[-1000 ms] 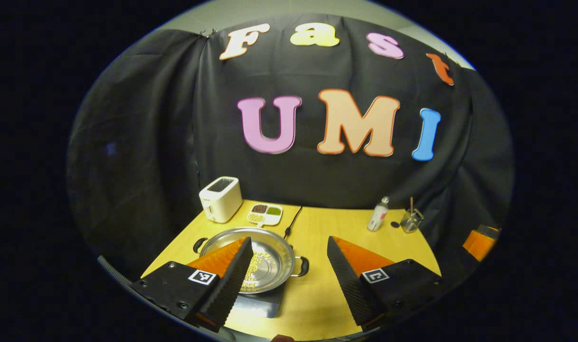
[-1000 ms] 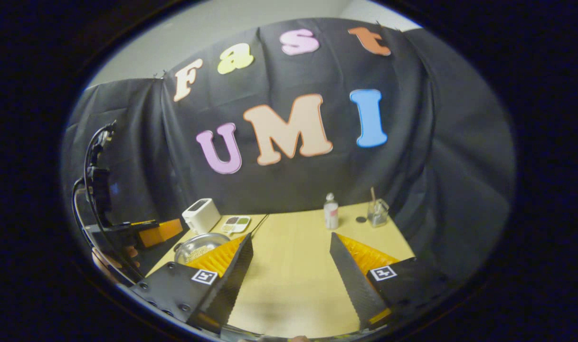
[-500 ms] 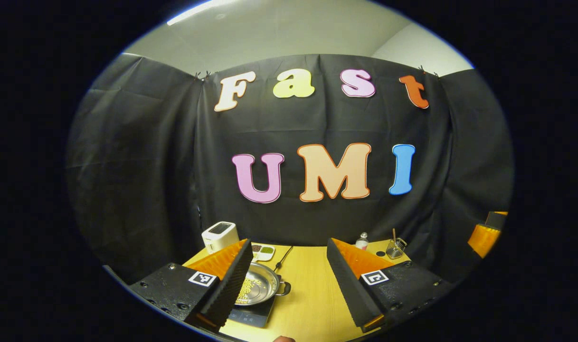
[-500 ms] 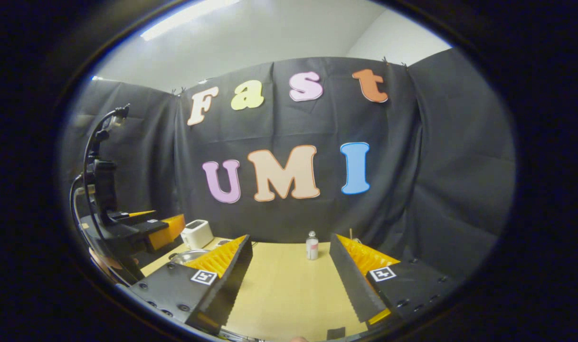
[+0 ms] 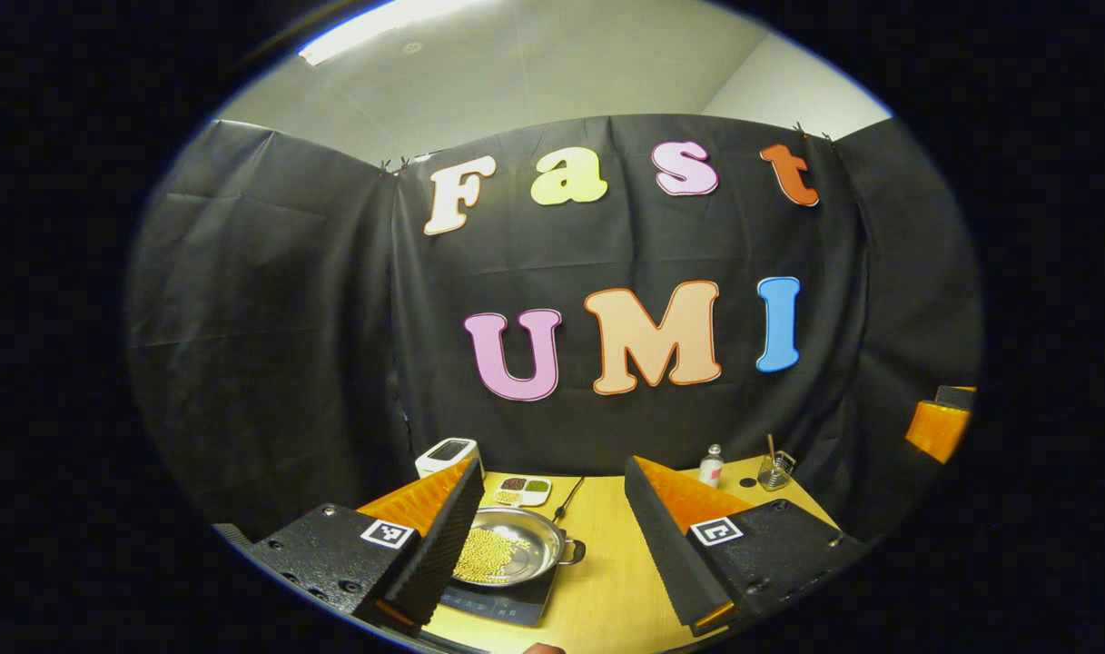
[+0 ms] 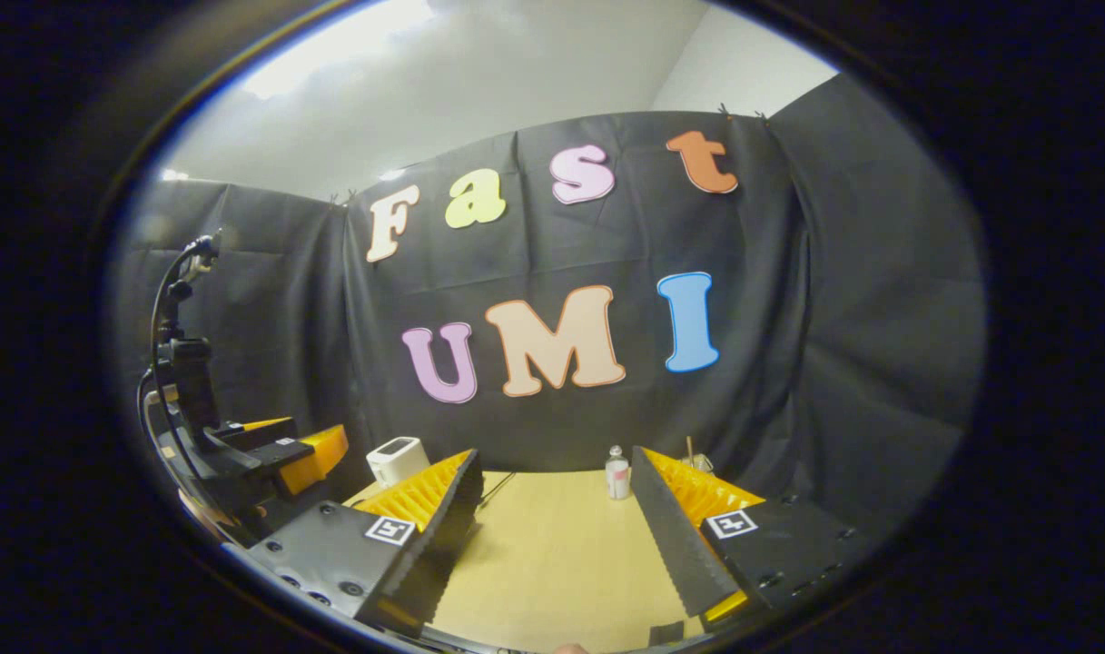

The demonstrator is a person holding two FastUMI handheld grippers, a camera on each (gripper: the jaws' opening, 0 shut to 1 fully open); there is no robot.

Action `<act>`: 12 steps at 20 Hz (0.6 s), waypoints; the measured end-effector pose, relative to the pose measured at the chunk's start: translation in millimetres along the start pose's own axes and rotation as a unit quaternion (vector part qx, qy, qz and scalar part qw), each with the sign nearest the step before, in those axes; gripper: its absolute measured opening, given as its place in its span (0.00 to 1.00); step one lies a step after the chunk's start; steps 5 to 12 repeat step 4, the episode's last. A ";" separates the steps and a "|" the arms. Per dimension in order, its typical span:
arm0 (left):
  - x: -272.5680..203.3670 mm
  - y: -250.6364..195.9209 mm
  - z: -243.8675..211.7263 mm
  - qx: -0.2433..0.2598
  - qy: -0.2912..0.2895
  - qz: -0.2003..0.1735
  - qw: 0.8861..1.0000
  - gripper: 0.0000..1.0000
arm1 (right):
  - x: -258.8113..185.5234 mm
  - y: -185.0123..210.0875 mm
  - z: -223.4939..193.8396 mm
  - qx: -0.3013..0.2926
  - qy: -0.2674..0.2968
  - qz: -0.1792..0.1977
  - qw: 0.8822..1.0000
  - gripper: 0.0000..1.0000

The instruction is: First push the handle of the pot to place it horizontally, then grasp the pot with both hands and set it on the induction cooktop.

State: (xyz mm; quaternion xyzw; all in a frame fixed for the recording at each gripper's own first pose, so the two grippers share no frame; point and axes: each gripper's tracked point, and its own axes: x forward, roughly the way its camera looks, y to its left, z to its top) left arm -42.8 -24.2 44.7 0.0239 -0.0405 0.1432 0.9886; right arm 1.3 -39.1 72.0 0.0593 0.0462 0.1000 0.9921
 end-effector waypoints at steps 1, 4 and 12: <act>-0.7 -0.6 -1.5 -0.001 0.001 0.000 1.000 0.95 | -0.9 -0.5 -3.0 -0.001 0.003 0.000 1.000 0.92; -1.9 -2.7 -5.1 -0.005 0.004 -0.003 1.000 0.95 | -1.0 3.1 -6.9 -0.003 0.007 0.002 1.000 0.92; -1.9 -2.7 -5.1 -0.005 0.004 -0.003 1.000 0.95 | -1.0 3.1 -6.9 -0.003 0.007 0.002 1.000 0.92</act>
